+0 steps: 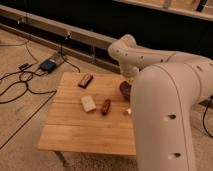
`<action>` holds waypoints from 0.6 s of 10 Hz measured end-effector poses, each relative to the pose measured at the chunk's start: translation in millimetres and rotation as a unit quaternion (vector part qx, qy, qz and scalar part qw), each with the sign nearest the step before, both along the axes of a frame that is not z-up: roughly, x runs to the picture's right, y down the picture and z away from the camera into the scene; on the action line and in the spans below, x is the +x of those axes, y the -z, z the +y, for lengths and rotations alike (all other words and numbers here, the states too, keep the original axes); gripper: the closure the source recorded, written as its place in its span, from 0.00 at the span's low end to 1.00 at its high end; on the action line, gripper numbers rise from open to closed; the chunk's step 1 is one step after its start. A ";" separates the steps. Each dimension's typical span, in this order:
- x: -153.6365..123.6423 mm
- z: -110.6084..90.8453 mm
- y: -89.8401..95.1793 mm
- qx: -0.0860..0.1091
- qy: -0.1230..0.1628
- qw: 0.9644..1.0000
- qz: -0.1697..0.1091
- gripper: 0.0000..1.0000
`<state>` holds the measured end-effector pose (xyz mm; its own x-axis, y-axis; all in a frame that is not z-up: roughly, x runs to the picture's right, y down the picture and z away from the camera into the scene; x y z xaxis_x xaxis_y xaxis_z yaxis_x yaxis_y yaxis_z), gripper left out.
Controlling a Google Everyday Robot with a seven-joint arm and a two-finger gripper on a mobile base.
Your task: Place the ceramic cup in the ceramic bowl
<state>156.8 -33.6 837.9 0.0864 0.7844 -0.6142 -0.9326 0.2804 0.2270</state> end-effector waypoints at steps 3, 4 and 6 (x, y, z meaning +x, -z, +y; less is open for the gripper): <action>-22.0 4.0 -20.9 -0.010 0.027 0.999 -0.023 1.00; -25.0 6.4 -25.0 -0.011 0.026 0.999 -0.028 1.00; -30.8 16.9 -39.9 -0.015 0.018 0.999 -0.042 0.88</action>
